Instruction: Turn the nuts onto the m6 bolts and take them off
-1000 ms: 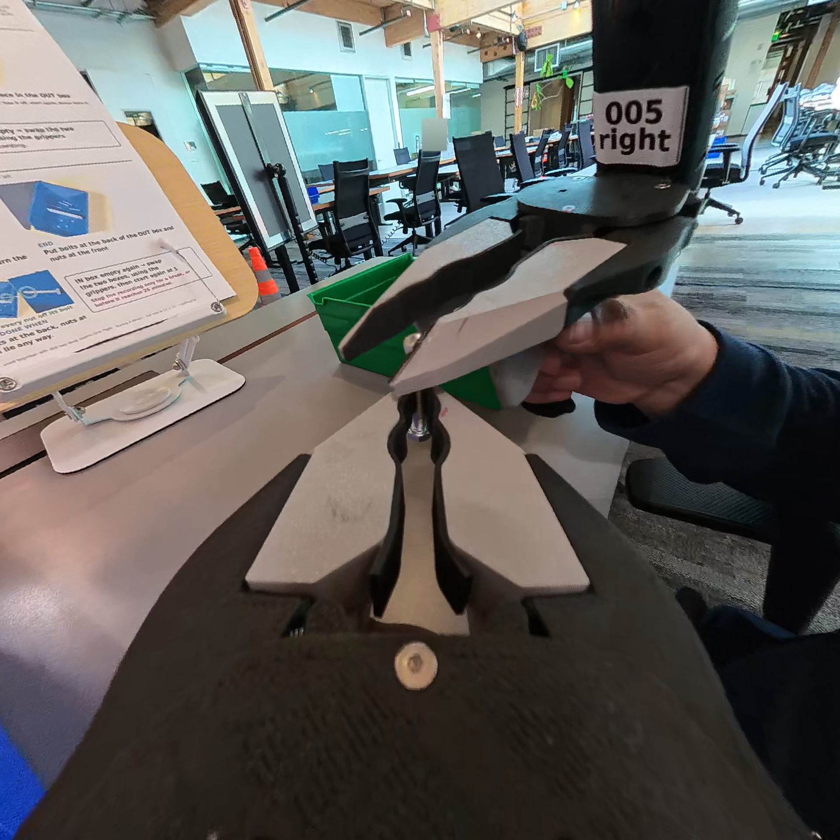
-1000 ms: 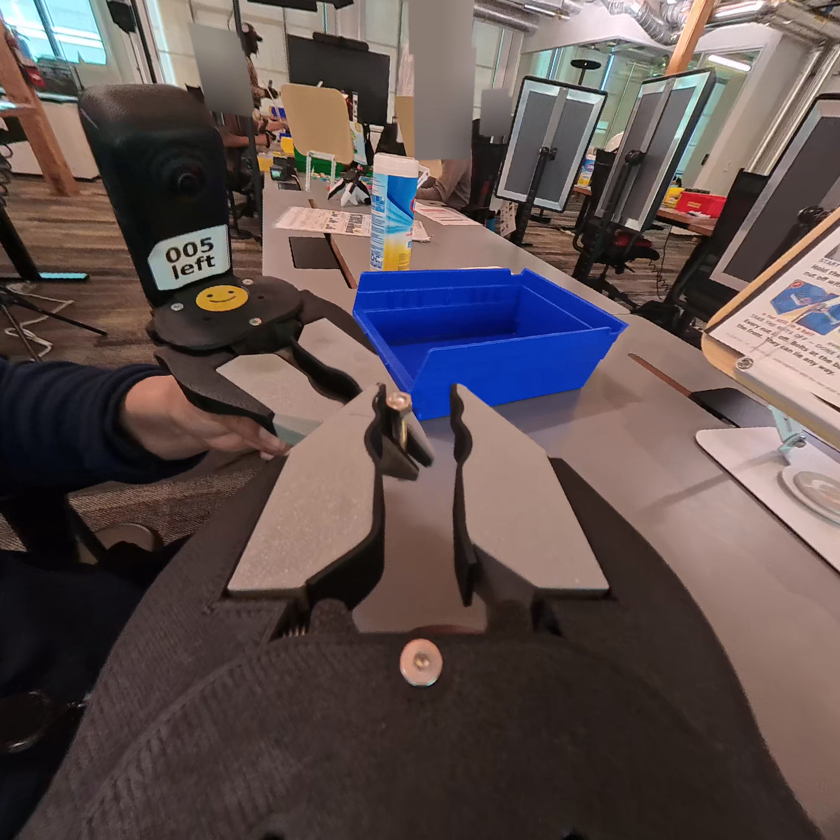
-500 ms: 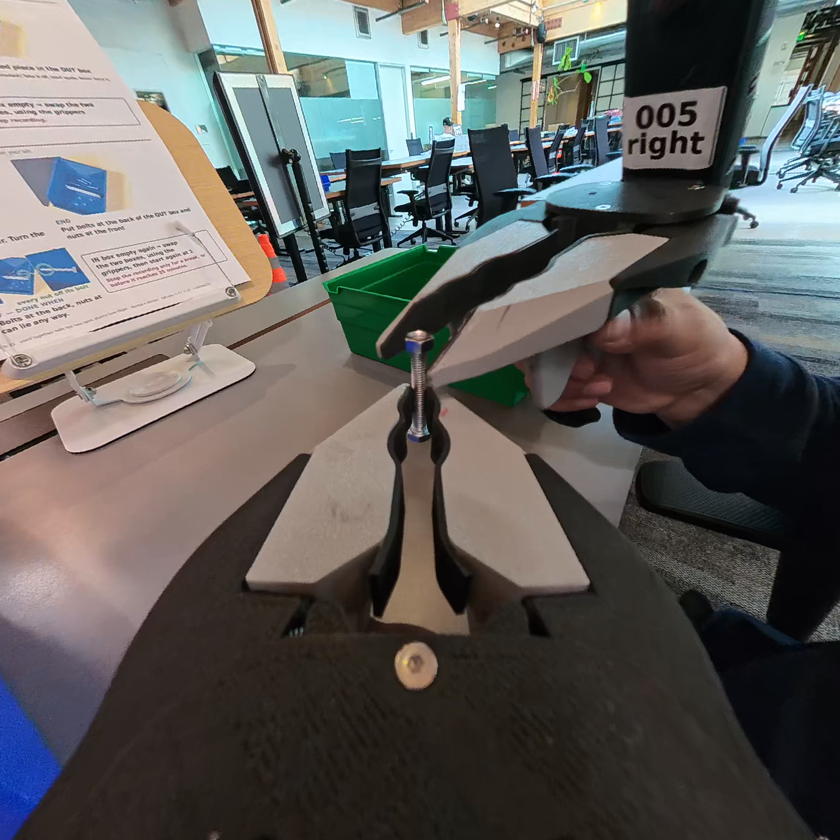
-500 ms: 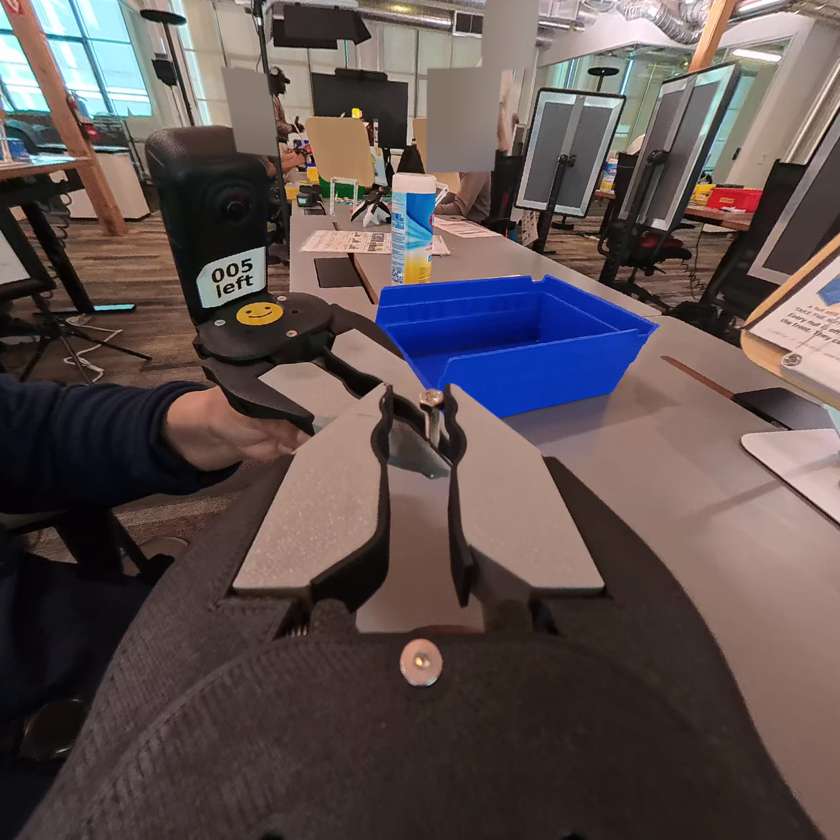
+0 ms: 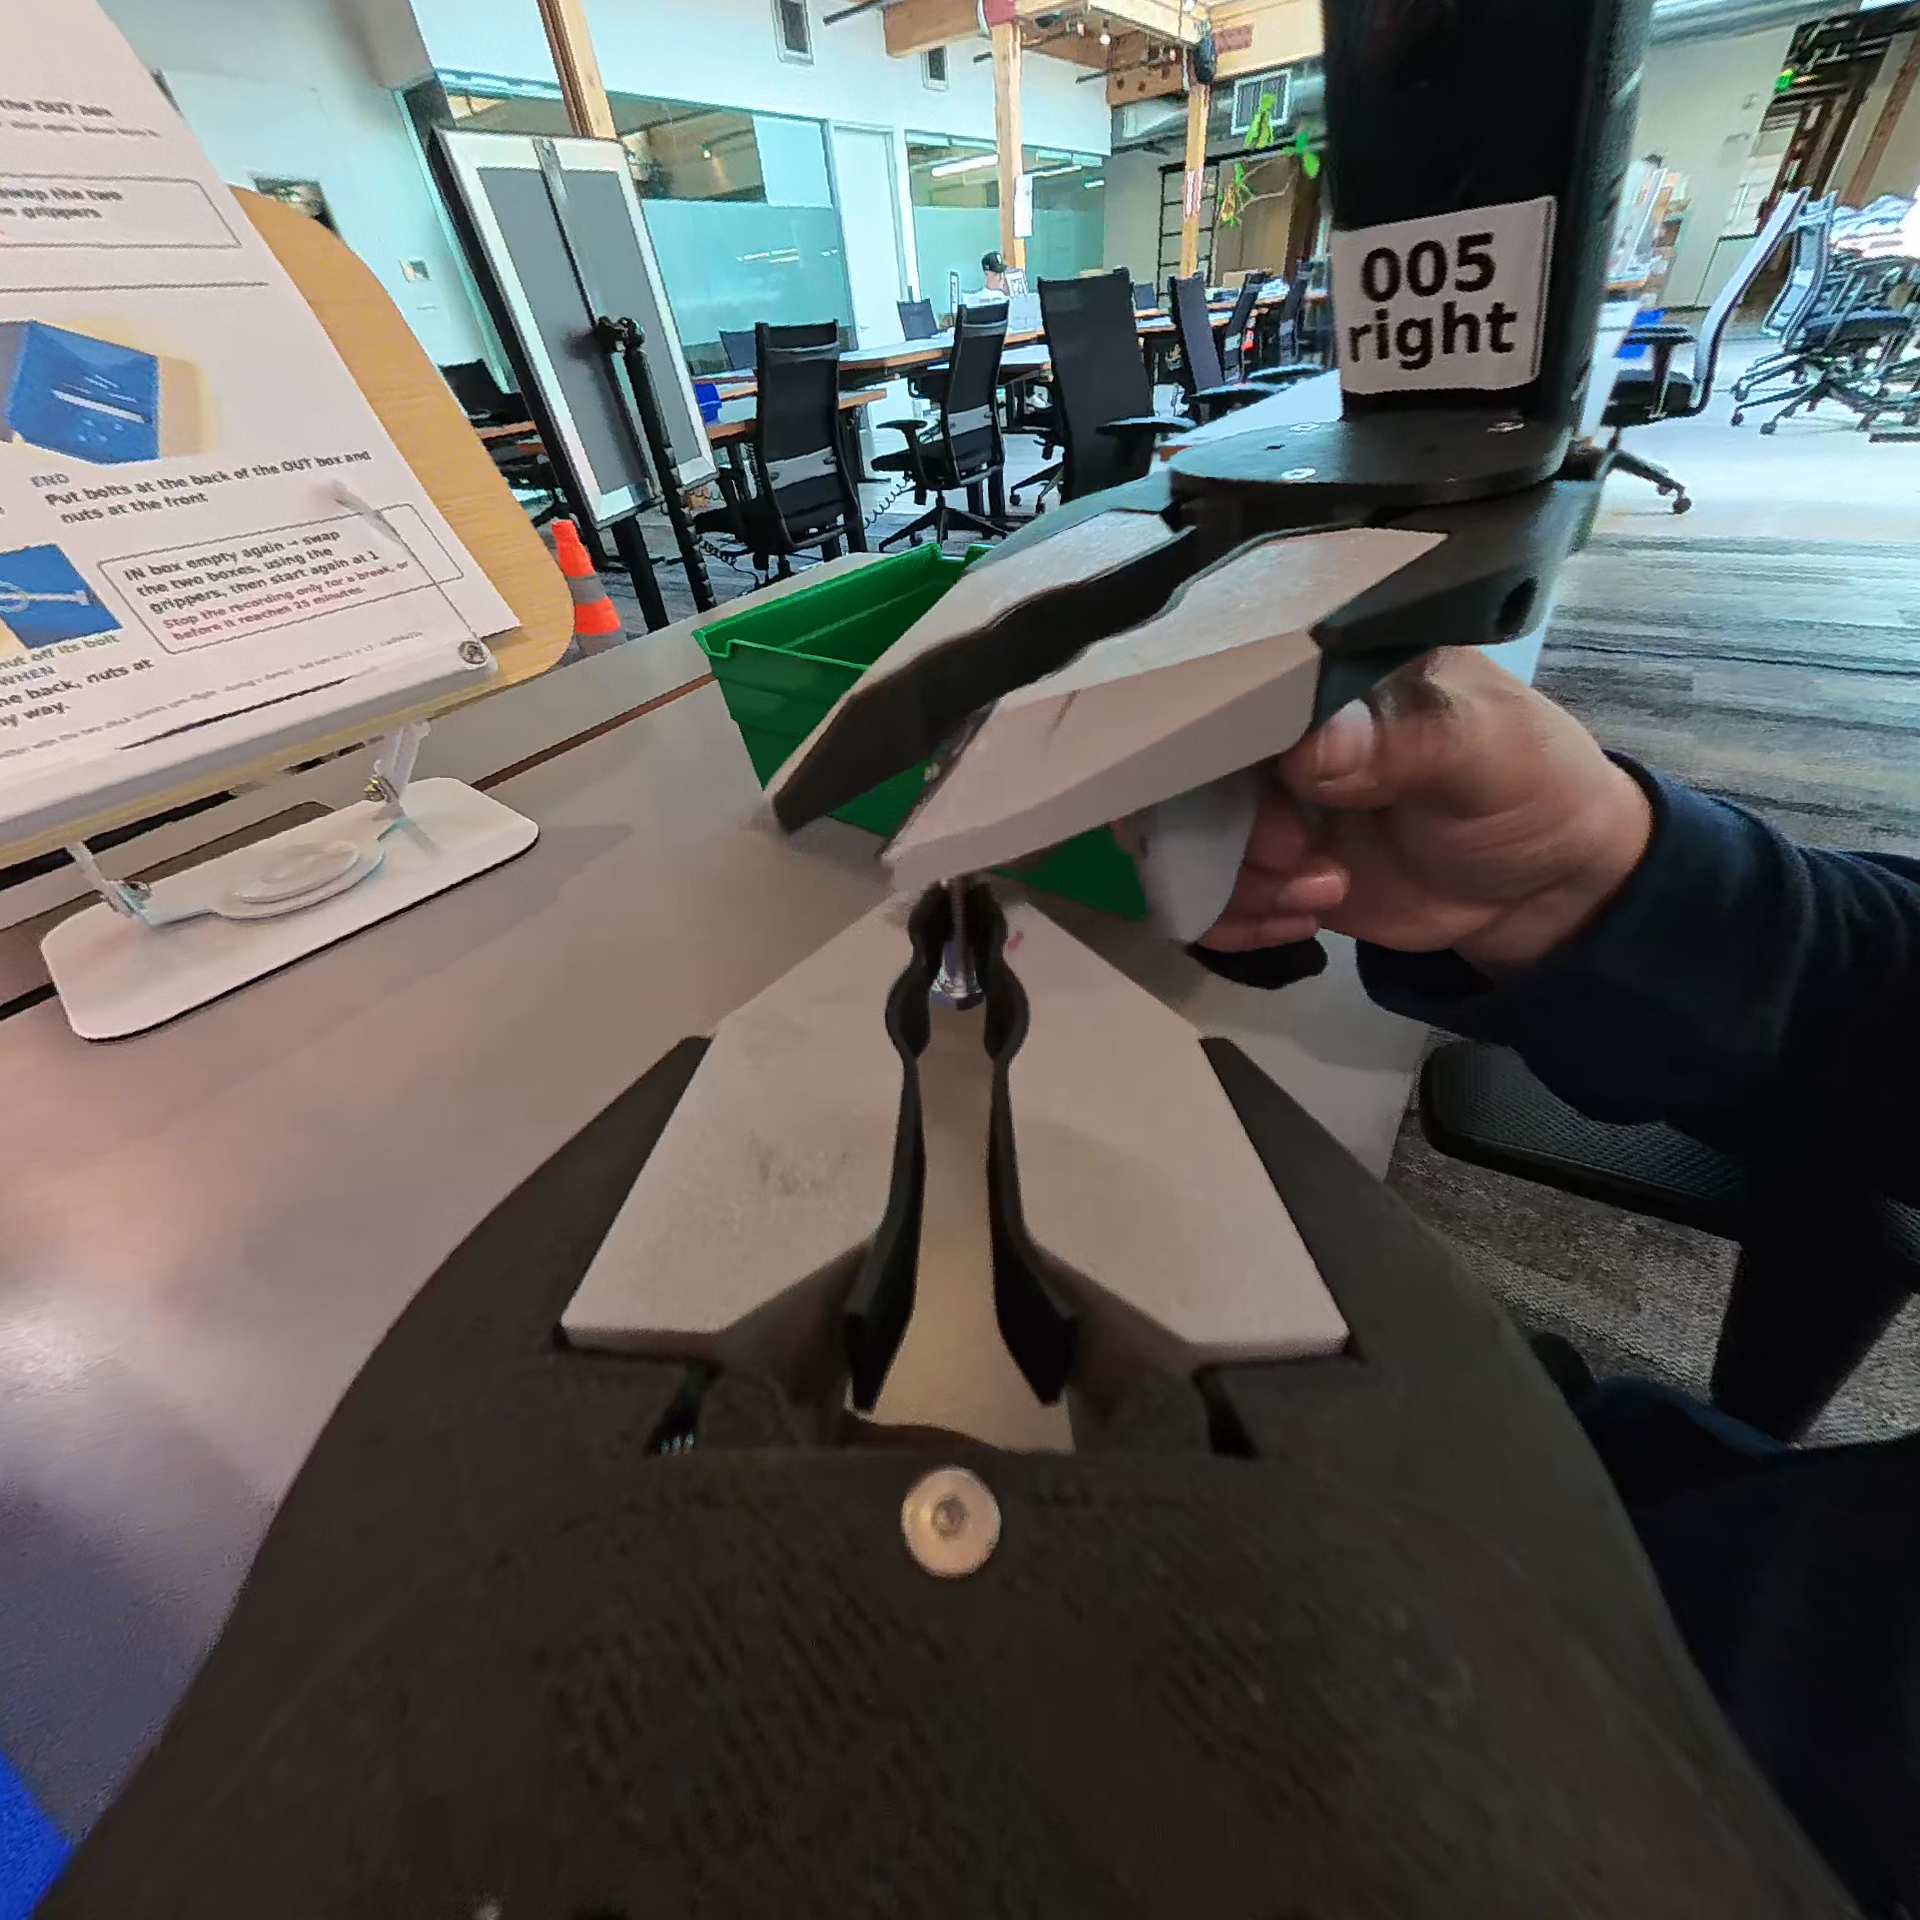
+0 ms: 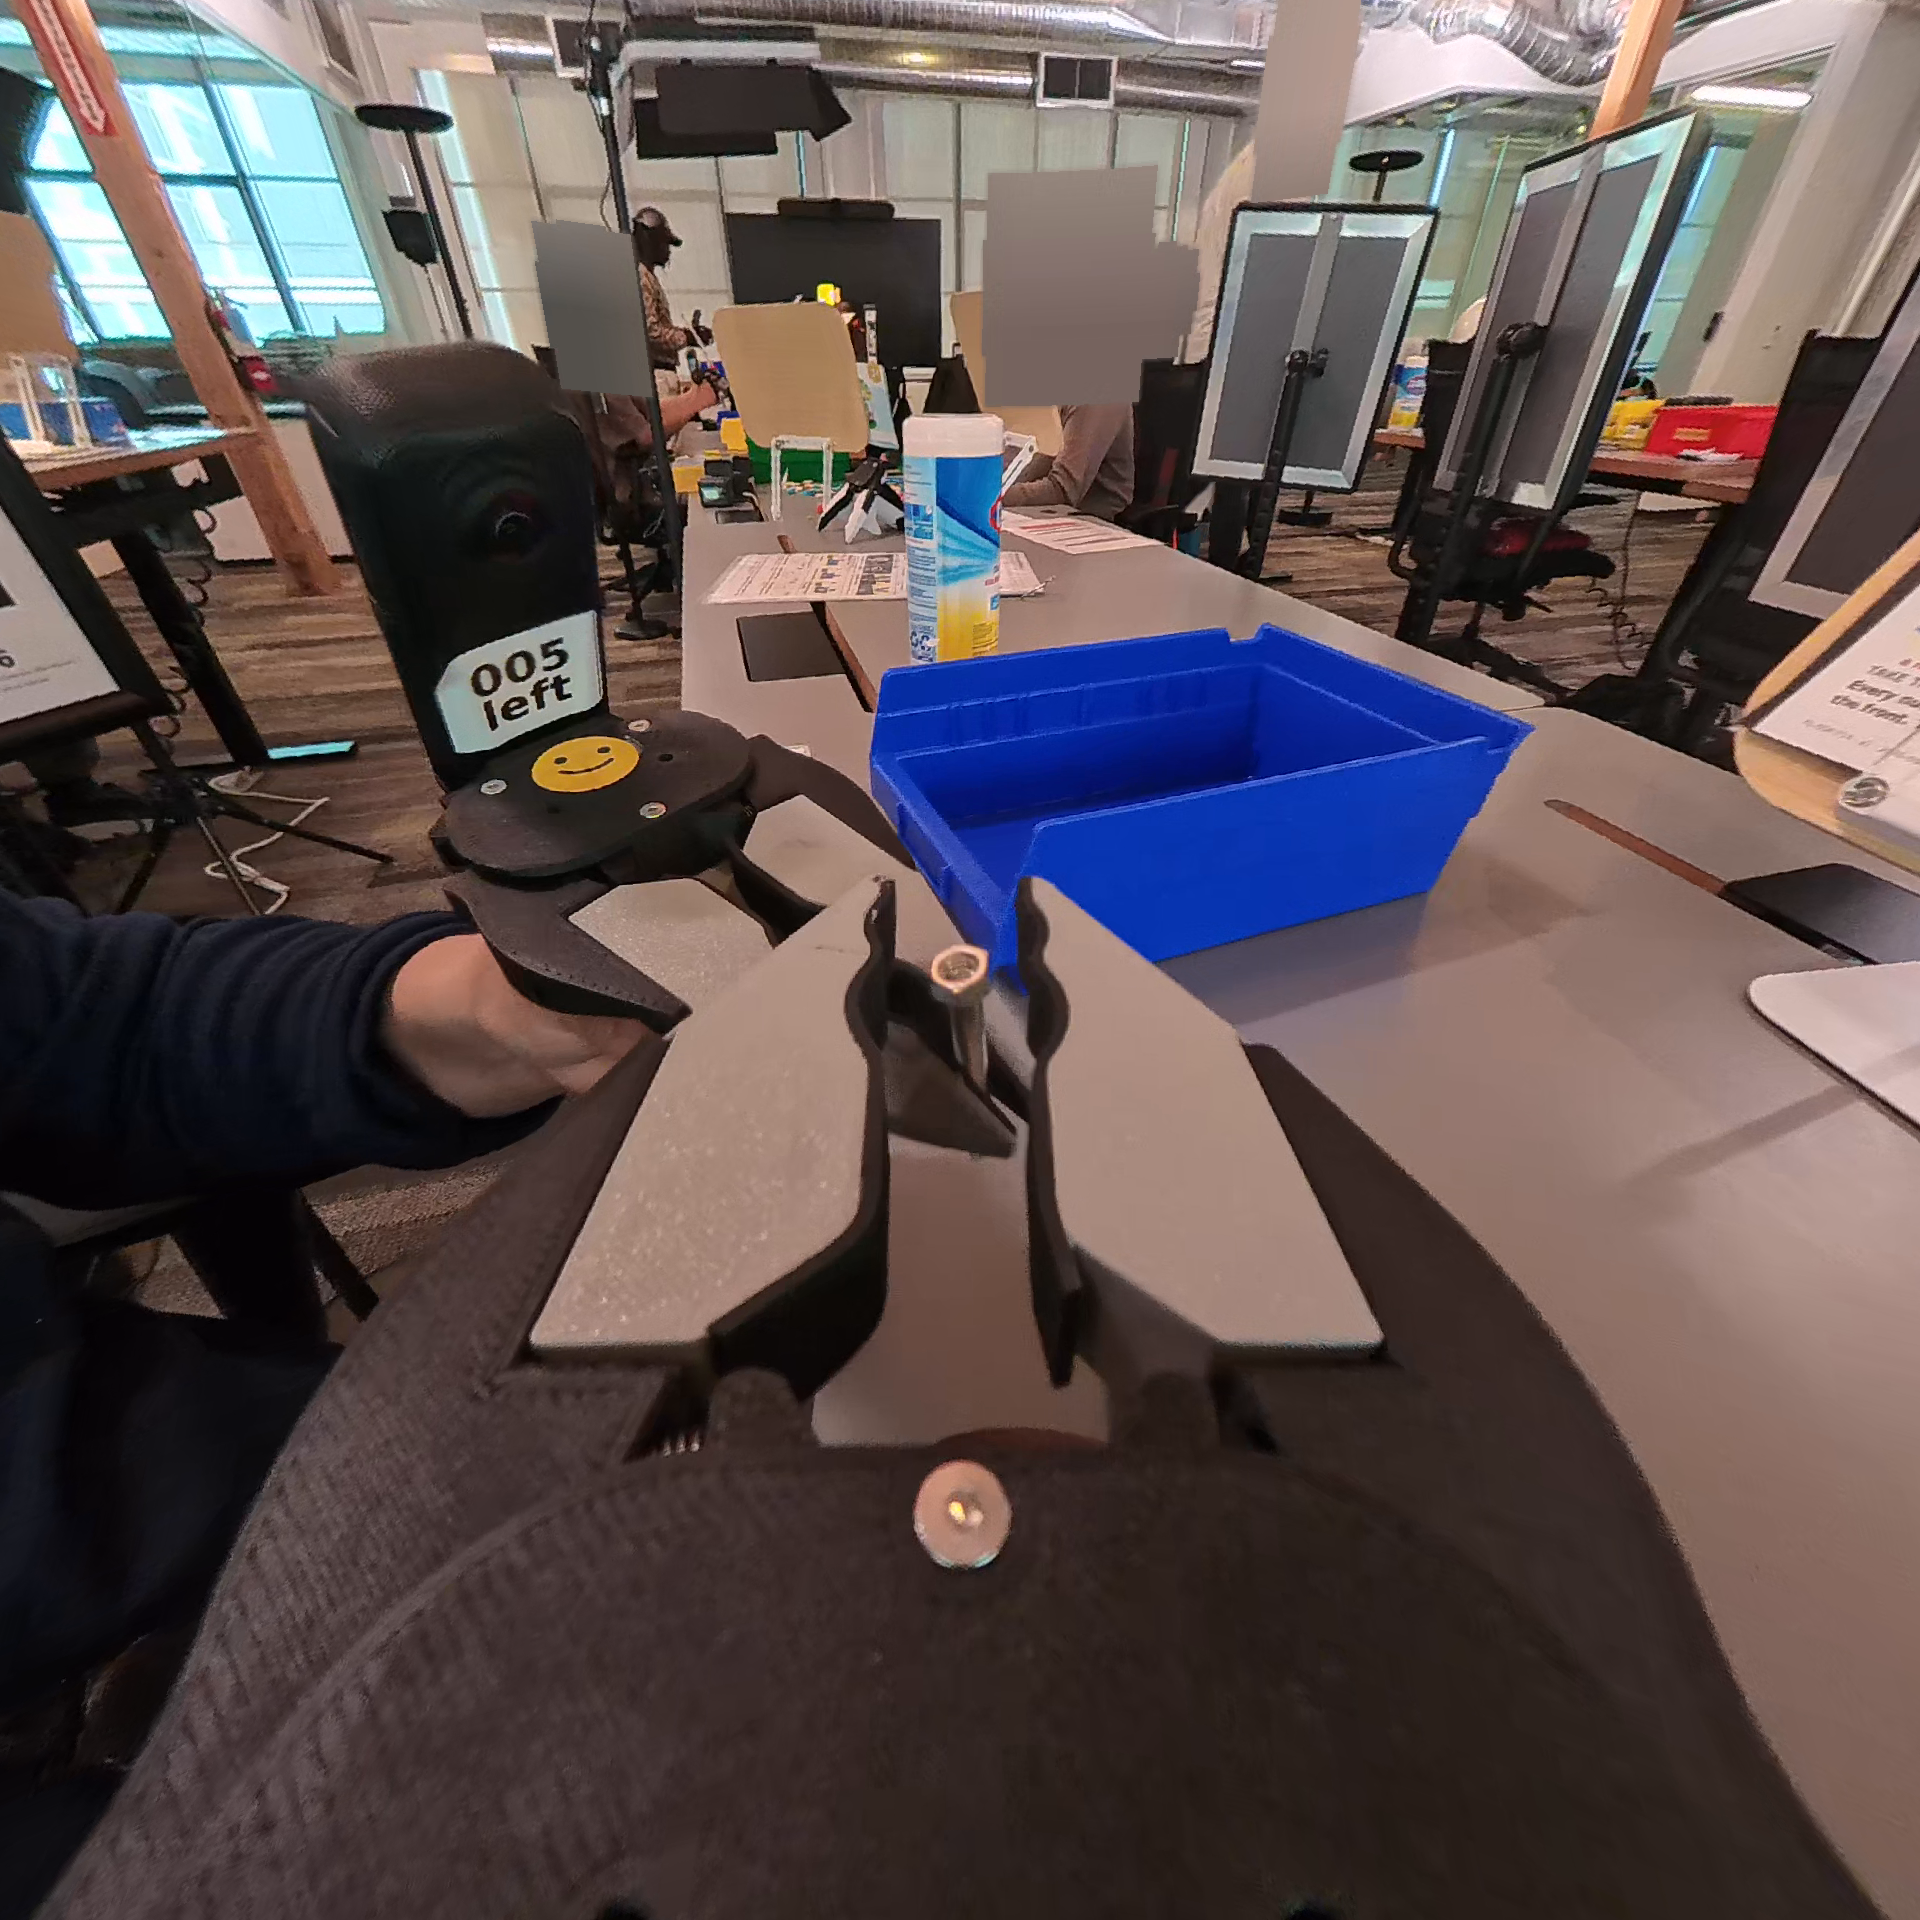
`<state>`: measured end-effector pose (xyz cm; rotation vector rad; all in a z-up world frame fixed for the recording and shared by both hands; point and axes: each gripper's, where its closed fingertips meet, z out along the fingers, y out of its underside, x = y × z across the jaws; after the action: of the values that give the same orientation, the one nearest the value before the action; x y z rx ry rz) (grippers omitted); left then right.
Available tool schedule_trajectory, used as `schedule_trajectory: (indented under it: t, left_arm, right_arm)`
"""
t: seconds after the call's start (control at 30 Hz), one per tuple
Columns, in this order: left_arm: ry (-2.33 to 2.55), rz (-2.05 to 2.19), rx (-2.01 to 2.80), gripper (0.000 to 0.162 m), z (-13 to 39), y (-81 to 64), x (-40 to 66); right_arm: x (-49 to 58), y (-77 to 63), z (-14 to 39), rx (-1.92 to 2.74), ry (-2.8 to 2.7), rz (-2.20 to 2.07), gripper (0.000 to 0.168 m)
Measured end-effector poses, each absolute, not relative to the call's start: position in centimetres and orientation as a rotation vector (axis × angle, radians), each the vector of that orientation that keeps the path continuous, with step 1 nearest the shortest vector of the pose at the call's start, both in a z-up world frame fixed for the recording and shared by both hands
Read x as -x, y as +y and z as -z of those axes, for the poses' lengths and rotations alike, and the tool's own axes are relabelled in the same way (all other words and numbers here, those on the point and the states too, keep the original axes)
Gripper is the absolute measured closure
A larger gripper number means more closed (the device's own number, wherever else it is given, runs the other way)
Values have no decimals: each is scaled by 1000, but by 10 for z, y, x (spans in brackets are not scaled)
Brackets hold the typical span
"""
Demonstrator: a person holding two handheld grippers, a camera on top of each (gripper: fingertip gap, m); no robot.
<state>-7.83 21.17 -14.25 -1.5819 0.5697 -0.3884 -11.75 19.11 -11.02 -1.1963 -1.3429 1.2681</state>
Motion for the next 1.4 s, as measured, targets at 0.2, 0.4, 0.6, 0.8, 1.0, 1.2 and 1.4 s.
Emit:
schedule_trajectory:
  t: [0.2, 0.4, 0.6, 0.8, 1.0, 1.2, 1.4]
  left_arm:
    - [521, 379, 1593, 159, 143, 218, 92]
    - [491, 370, 1607, 159, 144, 222, 102]
    - [514, 376, 1617, 159, 148, 221, 93]
    - [534, 402, 1616, 159, 148, 217, 86]
    - [512, 441, 1638, 159, 155, 222, 91]
    - [525, 421, 1640, 159, 157, 224, 97]
    - [540, 444, 1655, 159, 165, 227, 87]
  right_arm:
    - [106, 208, 101, 1198, -1295, -1216, 147]
    - [110, 206, 106, 1209, -1312, -1219, 146]
    - [123, 199, 118, 1221, -1336, -1185, 151]
    - [122, 199, 115, 1216, -1321, -1204, 162]
    - [91, 215, 78, 1148, -1255, -1112, 162]
    - [-25, 314, 53, 1329, -1086, -753, 161]
    - [-103, 392, 165, 1915, -1062, -638, 162]
